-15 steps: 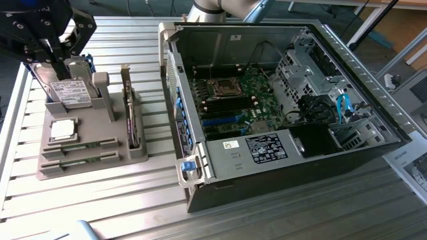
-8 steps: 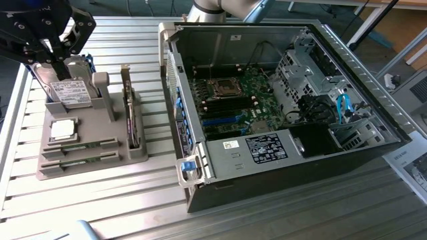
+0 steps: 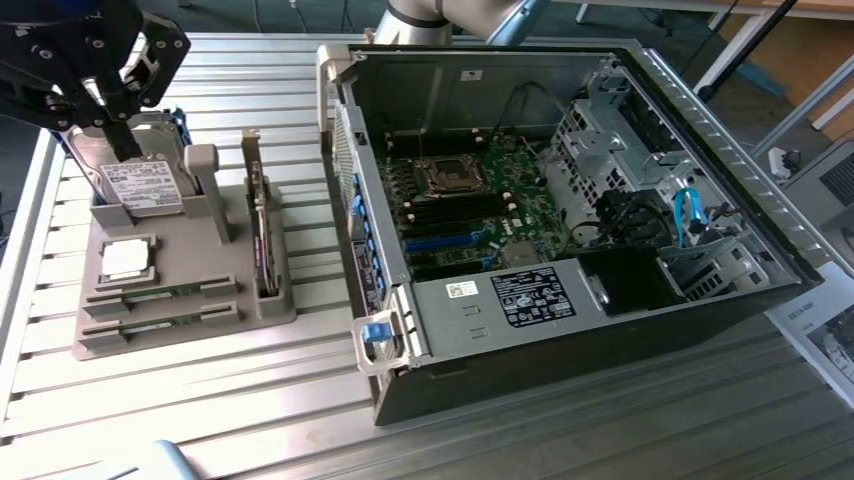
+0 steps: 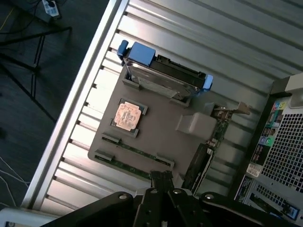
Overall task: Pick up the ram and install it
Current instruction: 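Pick up the ram and move it above insertion slot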
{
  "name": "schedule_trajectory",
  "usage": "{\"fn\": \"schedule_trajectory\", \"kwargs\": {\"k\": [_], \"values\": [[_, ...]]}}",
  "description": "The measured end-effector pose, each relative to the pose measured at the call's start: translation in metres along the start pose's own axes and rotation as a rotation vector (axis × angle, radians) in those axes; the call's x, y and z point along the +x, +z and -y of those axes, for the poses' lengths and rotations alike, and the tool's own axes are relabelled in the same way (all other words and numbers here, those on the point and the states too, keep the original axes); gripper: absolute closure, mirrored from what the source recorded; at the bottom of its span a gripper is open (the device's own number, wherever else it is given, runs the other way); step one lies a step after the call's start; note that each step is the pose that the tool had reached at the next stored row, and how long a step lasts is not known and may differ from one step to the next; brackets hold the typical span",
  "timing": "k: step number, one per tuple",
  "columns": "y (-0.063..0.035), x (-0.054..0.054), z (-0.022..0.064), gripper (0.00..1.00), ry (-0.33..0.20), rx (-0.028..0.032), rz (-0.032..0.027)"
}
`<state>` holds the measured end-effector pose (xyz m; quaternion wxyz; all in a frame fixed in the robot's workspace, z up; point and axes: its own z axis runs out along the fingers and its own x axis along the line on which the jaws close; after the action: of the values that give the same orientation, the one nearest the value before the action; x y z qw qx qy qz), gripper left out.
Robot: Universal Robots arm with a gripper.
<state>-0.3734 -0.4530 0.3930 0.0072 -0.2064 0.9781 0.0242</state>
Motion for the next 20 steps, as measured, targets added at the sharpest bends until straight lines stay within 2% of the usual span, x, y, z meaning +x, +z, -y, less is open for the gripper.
{"fn": "schedule_trajectory", "kwargs": {"k": [11,15,20], "values": [[0.0,0.0,0.0,0.89,-0.181,-0.0043,-0.008],[0.0,0.0,0.0,0.89,-0.284,-0.0069,-0.0126],[0.0,0.0,0.0,0.89,-0.355,-0.0085,-0.0157]]}}
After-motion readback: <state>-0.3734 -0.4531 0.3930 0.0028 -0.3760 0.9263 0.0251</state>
